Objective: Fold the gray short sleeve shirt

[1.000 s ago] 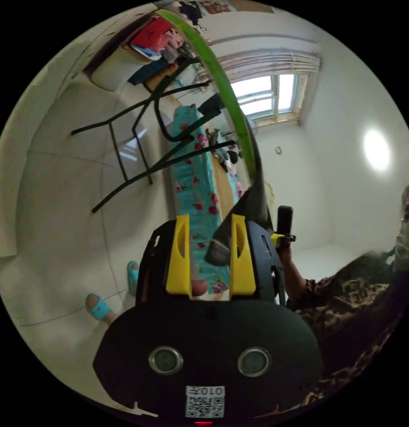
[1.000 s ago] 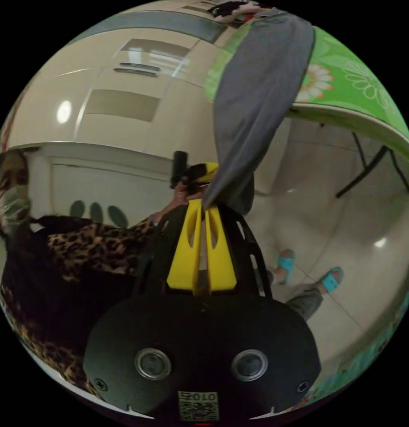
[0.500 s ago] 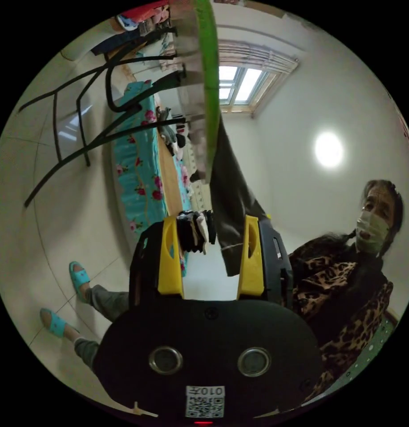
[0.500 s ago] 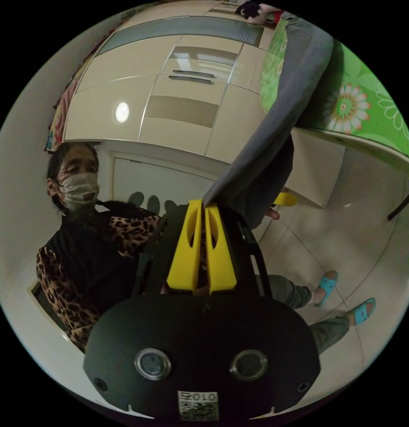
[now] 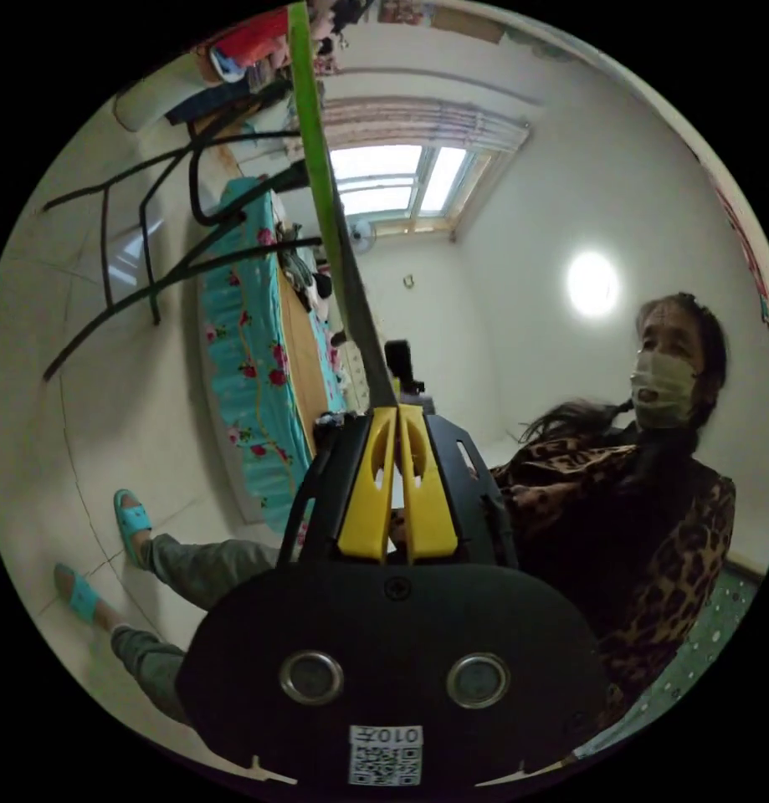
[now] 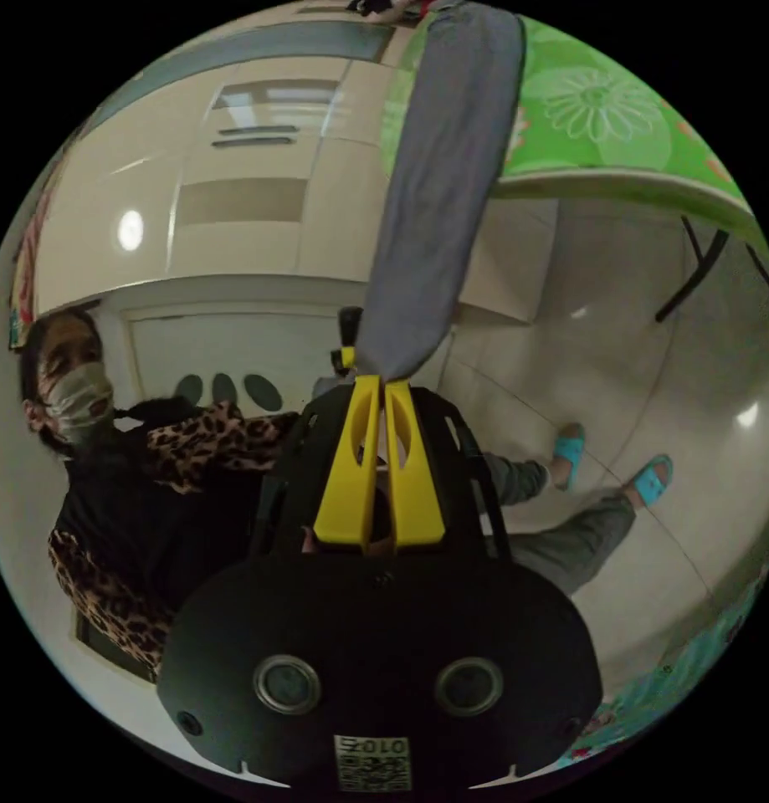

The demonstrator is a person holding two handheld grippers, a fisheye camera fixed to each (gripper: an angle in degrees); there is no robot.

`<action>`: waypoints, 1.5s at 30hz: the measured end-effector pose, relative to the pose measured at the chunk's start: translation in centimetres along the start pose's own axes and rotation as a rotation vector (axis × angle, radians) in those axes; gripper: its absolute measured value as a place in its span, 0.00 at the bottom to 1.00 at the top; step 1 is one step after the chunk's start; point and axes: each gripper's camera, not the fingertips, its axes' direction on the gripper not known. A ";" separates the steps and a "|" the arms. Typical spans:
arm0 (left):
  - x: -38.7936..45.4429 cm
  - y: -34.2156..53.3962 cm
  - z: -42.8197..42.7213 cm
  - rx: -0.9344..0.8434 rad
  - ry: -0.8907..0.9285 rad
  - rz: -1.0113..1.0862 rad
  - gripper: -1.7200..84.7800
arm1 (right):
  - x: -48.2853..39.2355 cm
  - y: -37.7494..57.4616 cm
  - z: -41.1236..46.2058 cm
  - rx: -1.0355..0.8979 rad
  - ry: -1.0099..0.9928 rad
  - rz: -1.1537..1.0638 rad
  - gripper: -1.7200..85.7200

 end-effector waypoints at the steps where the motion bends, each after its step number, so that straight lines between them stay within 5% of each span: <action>1: 0.5 0.7 -1.4 0.011 -0.033 -0.020 0.02 | -0.3 0.0 0.7 -0.033 -0.009 0.003 0.06; 13: 9.0 -2.2 -5.7 -0.130 -0.063 0.052 0.02 | -5.7 4.5 -2.7 0.076 -0.148 -0.116 0.06; 27: 30.9 -13.5 -4.6 0.038 -0.166 0.336 0.02 | -15.2 3.8 -16.4 0.226 -0.462 -0.446 0.05; 34: 37.1 -24.0 -3.7 0.006 -0.206 0.445 0.02 | -19.5 -0.4 -26.6 0.330 -0.384 -0.504 0.06; 45: 34.6 -48.7 -2.9 -0.017 -0.038 0.427 0.02 | -20.9 -9.4 -37.9 0.514 -0.377 -0.332 0.05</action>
